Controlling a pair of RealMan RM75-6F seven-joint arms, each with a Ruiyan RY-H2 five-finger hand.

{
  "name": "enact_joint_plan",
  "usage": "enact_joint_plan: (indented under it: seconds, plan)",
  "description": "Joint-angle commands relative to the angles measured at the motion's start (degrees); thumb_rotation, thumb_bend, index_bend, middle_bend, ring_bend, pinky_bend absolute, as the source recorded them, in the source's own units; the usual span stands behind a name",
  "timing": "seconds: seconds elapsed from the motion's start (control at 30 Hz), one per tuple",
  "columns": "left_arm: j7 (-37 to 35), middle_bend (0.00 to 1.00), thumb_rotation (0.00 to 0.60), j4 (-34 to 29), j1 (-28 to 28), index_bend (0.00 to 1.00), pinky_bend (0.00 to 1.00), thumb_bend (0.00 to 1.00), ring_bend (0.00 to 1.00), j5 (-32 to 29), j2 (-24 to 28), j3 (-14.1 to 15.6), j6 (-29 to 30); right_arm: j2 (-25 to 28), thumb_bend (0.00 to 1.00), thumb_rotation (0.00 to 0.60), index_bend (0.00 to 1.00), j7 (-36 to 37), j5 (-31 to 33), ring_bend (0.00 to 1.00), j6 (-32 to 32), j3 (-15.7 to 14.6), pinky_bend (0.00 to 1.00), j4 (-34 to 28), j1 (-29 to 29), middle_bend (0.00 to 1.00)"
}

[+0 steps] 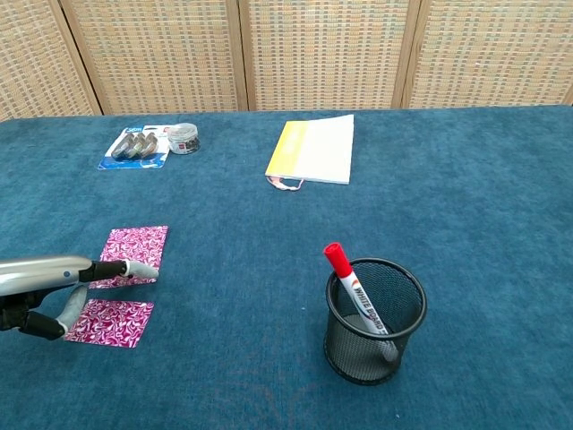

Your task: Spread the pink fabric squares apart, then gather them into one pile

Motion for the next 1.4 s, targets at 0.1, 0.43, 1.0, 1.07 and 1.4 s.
enact_joint_plan:
  seconds: [0.1, 0.43, 1.0, 1.07, 1.4]
  plan:
    - [0.65, 0.00, 0.600, -0.87, -0.16, 0.00, 0.00, 1.00, 0.00, 0.27, 0.11, 0.40, -0.32, 0.01, 0.18, 0.600, 0.00, 0.00, 0.01, 0.00, -0.03, -0.01, 0.00, 0.01, 0.01, 0.00]
    - [2.64, 0.00, 0.600, -2.99, -1.23, 0.00, 0.00, 1.00, 0.00, -0.03, -0.01, 0.05, -1.43, 0.04, 0.18, 0.600, 0.00, 0.04, 0.07, 0.00, -0.06, 0.01, 0.00, -0.05, 0.01, 0.00]
    - [9.38, 0.00, 0.600, -3.02, 2.55, 0.00, 0.00, 0.42, 0.00, 1.09, -0.77, -2.34, 10.26, 0.17, 0.18, 0.600, 0.00, 0.23, 0.14, 0.00, -0.23, -0.02, 0.00, -0.18, 0.04, 0.00]
    - [10.08, 0.00, 0.600, -3.01, 2.94, 0.00, 0.00, 0.29, 0.00, 0.85, -0.51, -2.50, 10.99, 0.16, 0.18, 0.600, 0.00, 0.18, 0.14, 0.00, -0.22, -0.02, 0.00, -0.18, 0.04, 0.00]
    - [12.42, 0.00, 0.600, -3.24, 4.16, 0.03, 0.00, 0.17, 0.00, -1.68, 1.65, -2.66, 11.45, 0.15, 0.18, 0.600, 0.00, 0.07, 0.17, 0.00, -0.25, -0.01, 0.00, -0.23, 0.06, 0.00]
